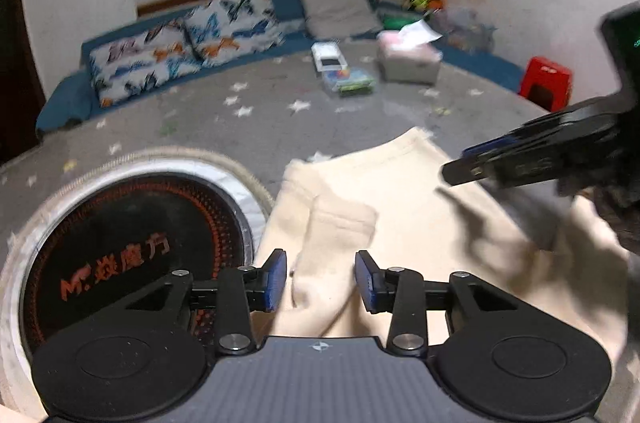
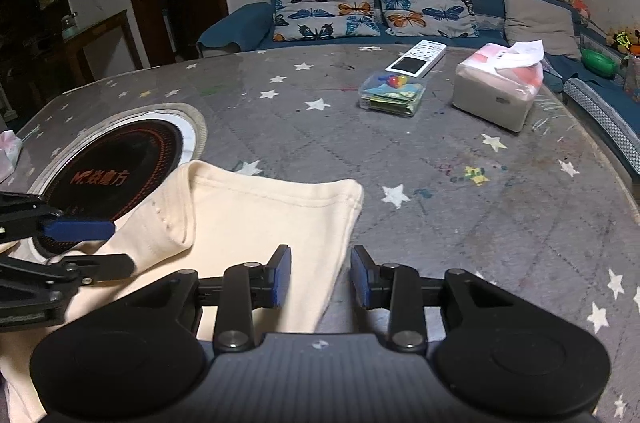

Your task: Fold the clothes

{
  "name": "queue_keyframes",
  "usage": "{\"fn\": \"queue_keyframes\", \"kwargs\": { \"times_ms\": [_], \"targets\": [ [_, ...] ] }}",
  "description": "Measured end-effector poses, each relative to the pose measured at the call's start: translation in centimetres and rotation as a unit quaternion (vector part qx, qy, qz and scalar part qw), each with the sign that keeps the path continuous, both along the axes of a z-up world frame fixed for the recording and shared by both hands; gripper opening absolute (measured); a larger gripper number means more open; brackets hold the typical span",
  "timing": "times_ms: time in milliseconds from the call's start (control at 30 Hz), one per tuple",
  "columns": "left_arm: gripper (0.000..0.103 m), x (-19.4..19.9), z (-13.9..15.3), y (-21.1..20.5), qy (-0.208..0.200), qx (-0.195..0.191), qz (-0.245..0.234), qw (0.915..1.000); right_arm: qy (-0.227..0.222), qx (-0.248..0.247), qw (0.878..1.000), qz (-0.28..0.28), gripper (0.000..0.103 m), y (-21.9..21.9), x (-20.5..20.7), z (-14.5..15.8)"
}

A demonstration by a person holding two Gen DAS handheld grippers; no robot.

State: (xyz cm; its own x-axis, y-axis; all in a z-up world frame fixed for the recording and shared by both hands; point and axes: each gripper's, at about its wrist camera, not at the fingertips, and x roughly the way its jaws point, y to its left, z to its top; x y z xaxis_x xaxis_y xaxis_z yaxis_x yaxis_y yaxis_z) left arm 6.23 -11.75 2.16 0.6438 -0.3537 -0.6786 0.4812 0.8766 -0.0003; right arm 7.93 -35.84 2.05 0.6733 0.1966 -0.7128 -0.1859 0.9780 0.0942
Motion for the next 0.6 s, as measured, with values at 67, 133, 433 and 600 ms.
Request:
{"fn": "queue_keyframes", "kwargs": {
  "times_ms": [67, 133, 433, 600],
  "targets": [
    [0.020, 0.5, -0.2, 0.3, 0.007, -0.013, 0.004, 0.9999, 0.002, 0.000, 1.000, -0.003, 0.033, -0.2, 0.4, -0.1],
    [0.010, 0.6, -0.1, 0.6, 0.006, -0.023, 0.003, 0.9997, 0.007, 0.003, 1.000, -0.005, 0.033, -0.4, 1.0, -0.3],
    [0.008, 2.5, 2.6, 5.4, -0.055, -0.028, 0.095, 0.9936, -0.005, -0.021, 1.000, 0.019, 0.005, 1.2, 3.8, -0.4],
    [0.008, 5.3, 2.5, 9.2, -0.054, -0.020, 0.161, 0.9852, -0.025, -0.036, 0.999, 0.025, 0.003, 2.8, 6.5, 0.0]
  ]
}}
